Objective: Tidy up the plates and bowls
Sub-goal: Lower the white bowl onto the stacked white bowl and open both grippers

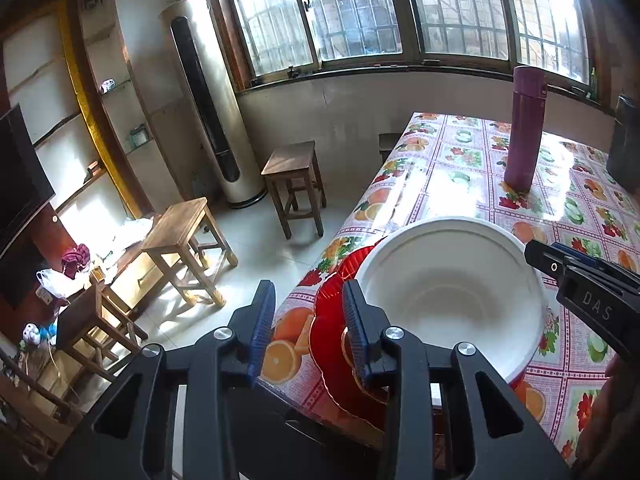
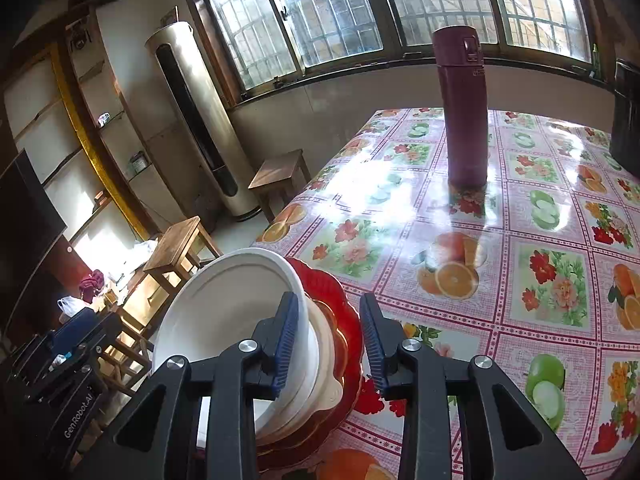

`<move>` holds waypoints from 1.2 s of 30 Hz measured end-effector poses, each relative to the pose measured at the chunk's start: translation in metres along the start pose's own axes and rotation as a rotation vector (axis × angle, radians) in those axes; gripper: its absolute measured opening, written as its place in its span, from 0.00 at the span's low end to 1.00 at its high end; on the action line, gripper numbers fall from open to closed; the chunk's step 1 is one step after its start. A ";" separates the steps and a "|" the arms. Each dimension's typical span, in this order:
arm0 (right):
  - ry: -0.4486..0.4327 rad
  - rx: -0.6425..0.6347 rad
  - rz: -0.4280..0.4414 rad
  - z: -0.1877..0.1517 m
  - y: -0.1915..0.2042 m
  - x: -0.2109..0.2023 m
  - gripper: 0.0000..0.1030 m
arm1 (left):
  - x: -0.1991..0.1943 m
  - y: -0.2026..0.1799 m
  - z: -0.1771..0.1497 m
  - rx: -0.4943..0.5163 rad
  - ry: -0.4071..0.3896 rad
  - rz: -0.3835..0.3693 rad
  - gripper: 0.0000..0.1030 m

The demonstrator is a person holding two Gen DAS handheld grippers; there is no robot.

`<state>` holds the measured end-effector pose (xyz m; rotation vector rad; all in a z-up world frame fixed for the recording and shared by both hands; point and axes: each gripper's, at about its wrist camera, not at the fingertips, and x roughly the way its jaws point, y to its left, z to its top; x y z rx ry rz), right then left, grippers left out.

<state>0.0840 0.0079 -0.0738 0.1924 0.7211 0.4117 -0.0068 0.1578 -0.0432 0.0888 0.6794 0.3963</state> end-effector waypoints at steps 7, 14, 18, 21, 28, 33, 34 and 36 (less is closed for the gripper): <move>-0.011 0.053 0.002 0.002 -0.022 -0.006 0.32 | -0.025 -0.008 0.008 0.017 -0.067 -0.004 0.39; -0.024 0.082 0.008 0.003 -0.036 -0.013 0.32 | -0.035 -0.017 0.012 0.028 -0.092 0.000 0.39; -0.031 0.099 0.016 0.004 -0.044 -0.016 0.32 | -0.041 -0.027 0.014 0.038 -0.102 0.006 0.39; -0.035 0.112 0.021 0.005 -0.050 -0.019 0.34 | -0.045 -0.033 0.016 0.046 -0.108 0.006 0.39; -0.047 0.149 0.032 0.007 -0.069 -0.025 0.34 | -0.054 -0.053 0.019 0.079 -0.123 0.001 0.39; -0.065 0.183 0.032 0.007 -0.088 -0.034 0.34 | -0.062 -0.074 0.022 0.111 -0.133 -0.011 0.39; -0.070 0.191 0.031 0.007 -0.092 -0.036 0.34 | -0.064 -0.079 0.023 0.120 -0.136 -0.014 0.39; -0.079 0.210 0.031 0.007 -0.103 -0.040 0.34 | -0.068 -0.089 0.024 0.138 -0.142 -0.019 0.39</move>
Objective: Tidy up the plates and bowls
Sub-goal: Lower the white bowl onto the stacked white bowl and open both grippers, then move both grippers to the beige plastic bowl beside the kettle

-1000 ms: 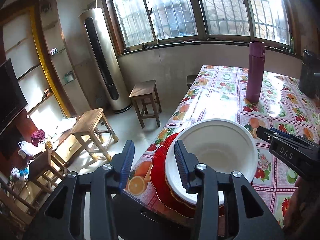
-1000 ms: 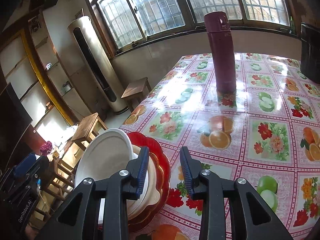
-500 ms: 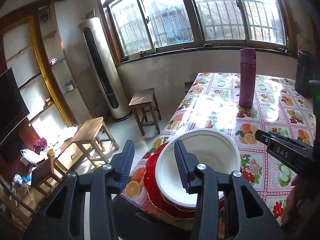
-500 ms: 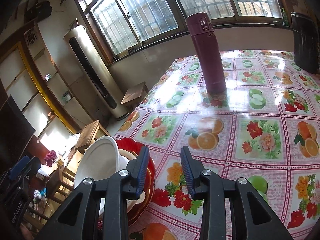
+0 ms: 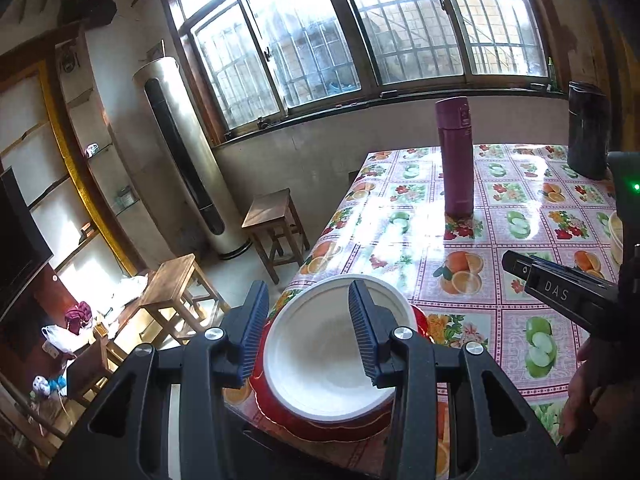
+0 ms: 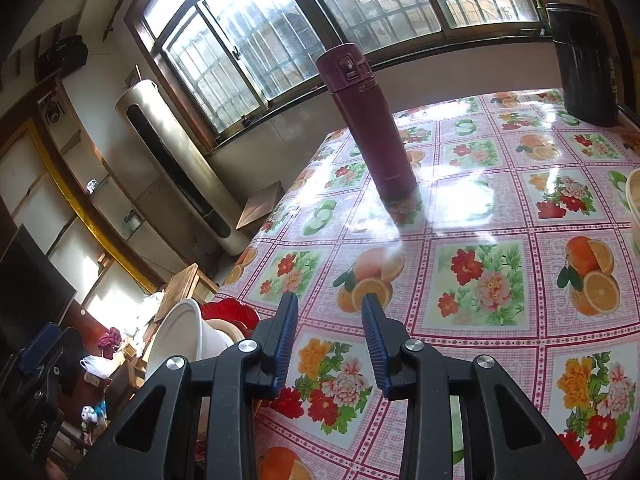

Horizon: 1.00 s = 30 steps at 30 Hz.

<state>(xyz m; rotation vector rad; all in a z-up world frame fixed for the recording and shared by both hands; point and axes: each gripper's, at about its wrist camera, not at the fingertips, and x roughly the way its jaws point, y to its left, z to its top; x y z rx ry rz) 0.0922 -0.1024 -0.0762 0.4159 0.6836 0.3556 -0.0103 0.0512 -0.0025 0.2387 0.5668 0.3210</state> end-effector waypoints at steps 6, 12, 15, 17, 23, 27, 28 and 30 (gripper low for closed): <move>-0.041 0.056 -0.019 0.014 -0.044 -0.017 0.34 | -0.010 -0.045 0.015 0.074 -0.025 -0.029 0.39; -0.112 0.103 -0.080 0.041 -0.115 -0.056 0.35 | -0.011 -0.115 0.041 0.166 -0.007 -0.195 0.50; -0.137 0.147 -0.102 0.053 -0.167 -0.085 0.52 | -0.005 -0.160 0.052 0.204 0.063 -0.358 0.52; -0.161 0.189 -0.139 0.060 -0.206 -0.107 0.61 | 0.000 -0.194 0.057 0.235 0.134 -0.452 0.54; -0.255 0.408 -0.163 0.071 -0.321 -0.169 0.72 | 0.017 -0.282 0.073 0.296 0.273 -0.592 0.64; -0.233 0.526 -0.139 0.068 -0.372 -0.173 0.74 | 0.031 -0.324 0.085 0.285 0.344 -0.632 0.72; -0.223 0.535 -0.140 0.068 -0.376 -0.171 0.74 | 0.036 -0.334 0.088 0.283 0.363 -0.637 0.72; -0.197 0.532 -0.143 0.068 -0.381 -0.166 0.74 | 0.045 -0.348 0.092 0.277 0.395 -0.641 0.72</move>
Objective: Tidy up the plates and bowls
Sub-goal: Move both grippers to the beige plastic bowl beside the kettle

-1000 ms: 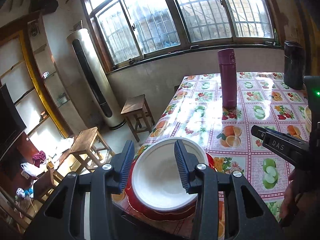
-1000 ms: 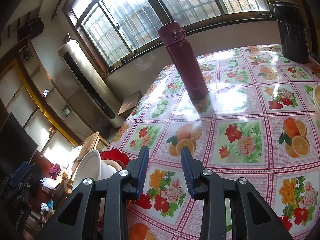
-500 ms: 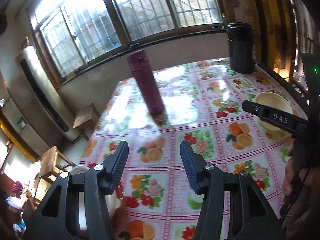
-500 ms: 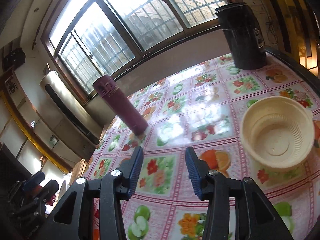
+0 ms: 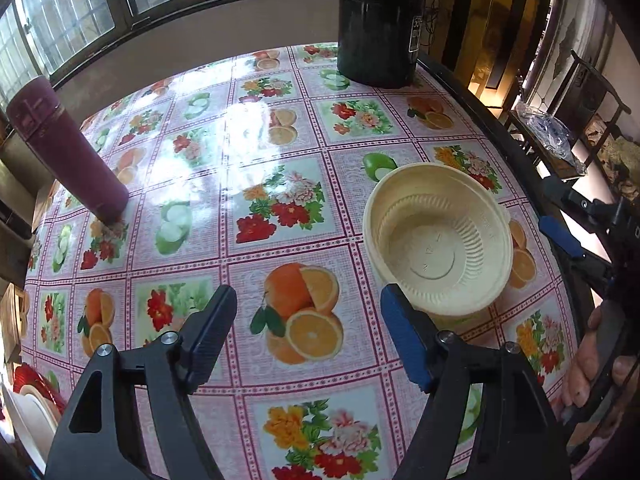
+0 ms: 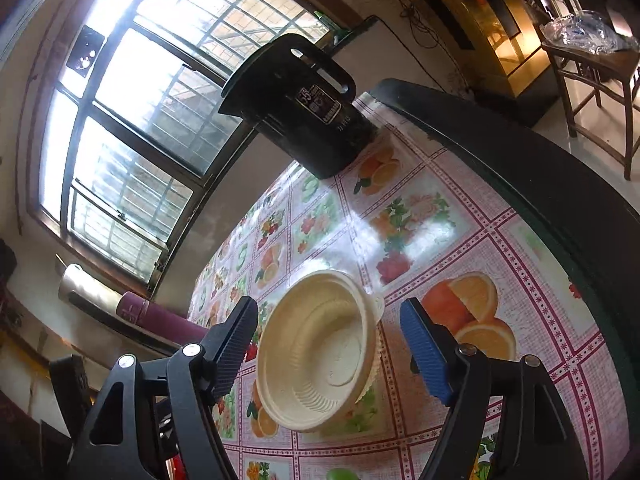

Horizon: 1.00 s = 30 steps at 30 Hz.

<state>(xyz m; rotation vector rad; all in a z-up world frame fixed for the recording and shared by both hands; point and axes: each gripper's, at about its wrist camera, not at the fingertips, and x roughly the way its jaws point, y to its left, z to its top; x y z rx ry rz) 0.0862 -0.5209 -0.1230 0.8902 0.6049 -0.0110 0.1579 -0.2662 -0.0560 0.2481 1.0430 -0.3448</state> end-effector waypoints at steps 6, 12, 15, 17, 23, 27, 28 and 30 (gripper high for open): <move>0.048 0.012 -0.009 -0.007 -0.001 0.010 0.74 | 0.031 0.000 0.021 -0.103 0.067 -0.087 0.72; 0.063 0.027 -0.019 -0.010 -0.002 0.015 0.74 | 0.049 -0.002 0.024 -0.181 0.109 -0.161 0.72; 0.067 0.034 -0.037 -0.011 -0.004 0.019 0.74 | 0.053 -0.009 0.024 -0.159 0.118 -0.151 0.72; 0.069 0.039 -0.050 -0.012 -0.005 0.020 0.74 | 0.054 -0.010 0.024 -0.158 0.120 -0.152 0.72; 0.094 0.059 -0.047 -0.014 -0.007 0.028 0.72 | 0.061 -0.015 0.023 -0.153 0.137 -0.166 0.72; 0.111 0.059 -0.063 -0.016 -0.007 0.033 0.71 | 0.063 -0.020 0.023 -0.133 0.132 -0.154 0.72; 0.112 0.058 -0.064 -0.017 -0.006 0.034 0.71 | 0.063 -0.021 0.023 -0.125 0.129 -0.145 0.72; 0.113 0.060 -0.065 -0.017 -0.007 0.035 0.70 | 0.063 -0.023 0.023 -0.109 0.118 -0.132 0.72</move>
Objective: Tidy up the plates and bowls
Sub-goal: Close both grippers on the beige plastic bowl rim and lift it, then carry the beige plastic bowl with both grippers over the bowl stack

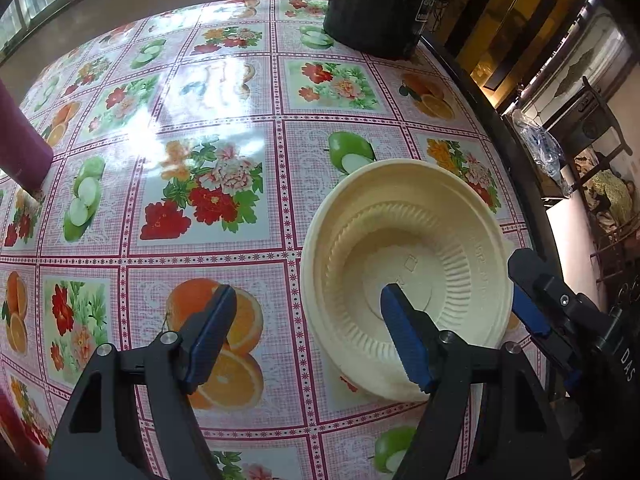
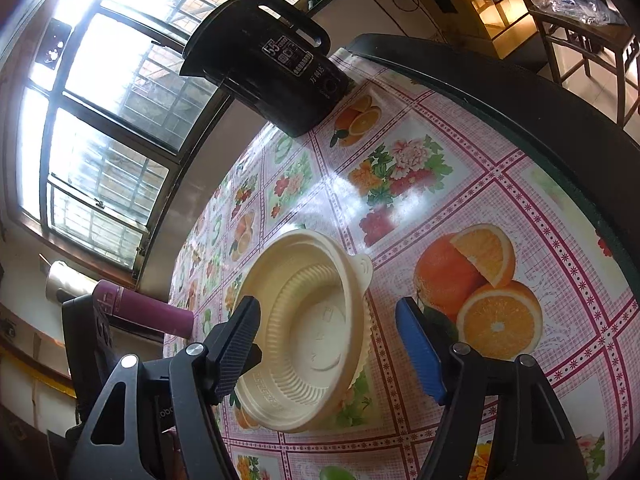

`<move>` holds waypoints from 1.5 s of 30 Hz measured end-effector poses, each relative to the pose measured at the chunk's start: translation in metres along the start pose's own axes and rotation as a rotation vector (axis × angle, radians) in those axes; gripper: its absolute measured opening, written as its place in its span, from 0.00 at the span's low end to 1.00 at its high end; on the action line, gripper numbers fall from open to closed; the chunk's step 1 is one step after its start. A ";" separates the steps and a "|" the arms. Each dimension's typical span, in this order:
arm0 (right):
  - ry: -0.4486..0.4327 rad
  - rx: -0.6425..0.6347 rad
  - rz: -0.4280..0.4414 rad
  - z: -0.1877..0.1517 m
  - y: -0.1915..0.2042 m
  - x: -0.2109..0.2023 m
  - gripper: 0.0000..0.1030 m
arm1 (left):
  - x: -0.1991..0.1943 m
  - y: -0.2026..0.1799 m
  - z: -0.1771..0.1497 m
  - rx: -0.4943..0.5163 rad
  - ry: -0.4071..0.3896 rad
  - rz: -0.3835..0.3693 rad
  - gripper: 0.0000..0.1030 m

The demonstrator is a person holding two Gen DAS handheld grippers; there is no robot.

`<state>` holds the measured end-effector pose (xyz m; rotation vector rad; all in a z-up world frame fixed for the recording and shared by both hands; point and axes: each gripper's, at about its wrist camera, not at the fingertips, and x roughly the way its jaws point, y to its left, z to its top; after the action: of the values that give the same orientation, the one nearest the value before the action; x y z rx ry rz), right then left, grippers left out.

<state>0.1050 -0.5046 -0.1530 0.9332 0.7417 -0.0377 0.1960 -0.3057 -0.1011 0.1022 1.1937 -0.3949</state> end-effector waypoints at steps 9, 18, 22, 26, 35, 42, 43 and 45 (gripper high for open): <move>0.007 0.032 -0.021 0.001 -0.007 0.004 0.53 | 0.005 -0.005 -0.001 0.029 -0.023 0.026 0.68; 0.027 0.010 -0.059 -0.004 -0.005 0.012 0.16 | 0.011 -0.007 -0.005 0.058 -0.043 0.076 0.34; 0.020 -0.015 -0.085 -0.007 -0.002 0.014 0.12 | 0.011 -0.011 -0.007 0.084 -0.063 0.096 0.21; 0.021 -0.019 -0.085 -0.007 0.000 0.015 0.11 | 0.010 -0.015 -0.010 0.110 -0.089 0.108 0.16; 0.014 -0.026 -0.079 -0.008 0.004 0.014 0.10 | 0.003 -0.015 -0.016 0.129 -0.132 0.134 0.15; -0.024 -0.083 -0.033 -0.019 0.026 0.006 0.10 | -0.024 0.001 -0.030 0.116 -0.196 0.164 0.15; -0.028 -0.091 -0.019 -0.022 0.031 0.006 0.10 | -0.031 0.006 -0.033 0.111 -0.210 0.170 0.15; -0.037 -0.113 0.012 -0.032 0.044 0.005 0.10 | -0.045 0.018 -0.042 0.098 -0.239 0.190 0.15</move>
<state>0.1057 -0.4530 -0.1363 0.8271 0.6973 -0.0025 0.1519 -0.2658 -0.0775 0.2443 0.9201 -0.2892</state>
